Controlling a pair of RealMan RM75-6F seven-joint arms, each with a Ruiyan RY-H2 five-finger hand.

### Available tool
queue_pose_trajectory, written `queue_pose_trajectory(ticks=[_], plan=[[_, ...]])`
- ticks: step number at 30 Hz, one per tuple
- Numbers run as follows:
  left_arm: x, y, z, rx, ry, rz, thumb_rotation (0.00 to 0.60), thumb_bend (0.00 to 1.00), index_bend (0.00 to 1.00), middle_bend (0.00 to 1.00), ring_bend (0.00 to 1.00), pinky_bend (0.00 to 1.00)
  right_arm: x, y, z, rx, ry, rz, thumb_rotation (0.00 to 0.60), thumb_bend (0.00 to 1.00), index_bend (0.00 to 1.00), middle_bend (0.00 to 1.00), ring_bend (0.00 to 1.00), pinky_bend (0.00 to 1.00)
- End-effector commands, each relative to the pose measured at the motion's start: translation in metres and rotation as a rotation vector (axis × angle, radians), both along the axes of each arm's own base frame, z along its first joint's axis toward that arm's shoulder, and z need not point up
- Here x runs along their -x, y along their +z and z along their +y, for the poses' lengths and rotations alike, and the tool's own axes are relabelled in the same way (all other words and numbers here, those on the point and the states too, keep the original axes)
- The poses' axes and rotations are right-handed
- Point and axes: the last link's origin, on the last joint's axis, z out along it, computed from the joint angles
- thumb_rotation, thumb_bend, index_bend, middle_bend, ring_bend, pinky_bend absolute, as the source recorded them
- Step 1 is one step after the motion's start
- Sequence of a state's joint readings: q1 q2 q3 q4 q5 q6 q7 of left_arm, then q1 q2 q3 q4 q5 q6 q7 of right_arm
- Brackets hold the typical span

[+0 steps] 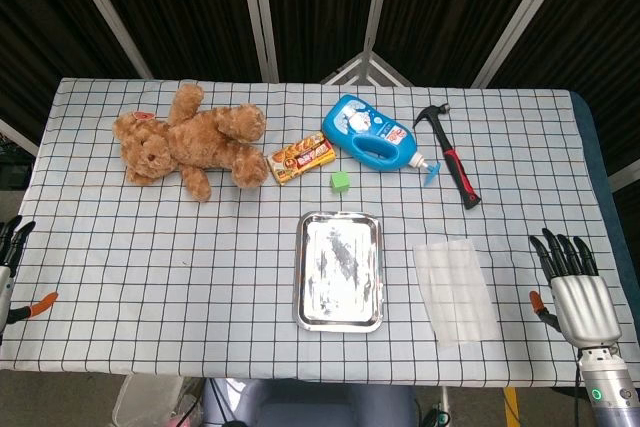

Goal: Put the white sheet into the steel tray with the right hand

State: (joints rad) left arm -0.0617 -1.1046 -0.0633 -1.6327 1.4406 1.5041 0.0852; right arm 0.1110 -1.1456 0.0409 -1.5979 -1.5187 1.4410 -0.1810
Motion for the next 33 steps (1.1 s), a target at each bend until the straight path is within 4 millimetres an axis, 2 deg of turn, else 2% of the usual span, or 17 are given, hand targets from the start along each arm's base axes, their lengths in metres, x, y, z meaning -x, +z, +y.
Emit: queue_pose_trajectory(ticks=[1,11,19,27,33], plan=[[0.0,0.0,0.0,0.0,0.0,-0.001,0.6,0.0,0.0,0.0,0.0,0.0,0.0,0.0,0.0,0.0,0.0,0.0,0.6,0.42,0.0,0.0,0.0,0.0],[-0.001,0.001,0.0,-0.006,-0.005,-0.004,0.6,0.0,0.0,0.0,0.0,0.0,-0.004,-0.005,0.004,-0.016,0.015,-0.006,0.6,0.42,0.0,0.0,0.0,0.0],[0.001,0.002,0.002,-0.007,0.001,-0.008,0.6,0.0,0.0,0.0,0.0,0.0,-0.011,-0.035,0.015,-0.129,0.041,0.047,0.6,0.42,0.0,0.0,0.0,0.0],[0.0,0.002,0.002,-0.009,0.001,-0.013,0.6,0.0,0.0,0.0,0.0,0.0,-0.006,-0.066,0.033,-0.212,-0.013,0.128,0.6,0.42,0.0,0.0,0.0,0.0],[0.0,0.003,0.001,-0.013,0.002,-0.016,0.6,0.0,0.0,0.0,0.0,0.0,0.003,-0.08,0.04,-0.231,-0.056,0.177,0.6,0.42,0.0,0.0,0.0,0.0]])
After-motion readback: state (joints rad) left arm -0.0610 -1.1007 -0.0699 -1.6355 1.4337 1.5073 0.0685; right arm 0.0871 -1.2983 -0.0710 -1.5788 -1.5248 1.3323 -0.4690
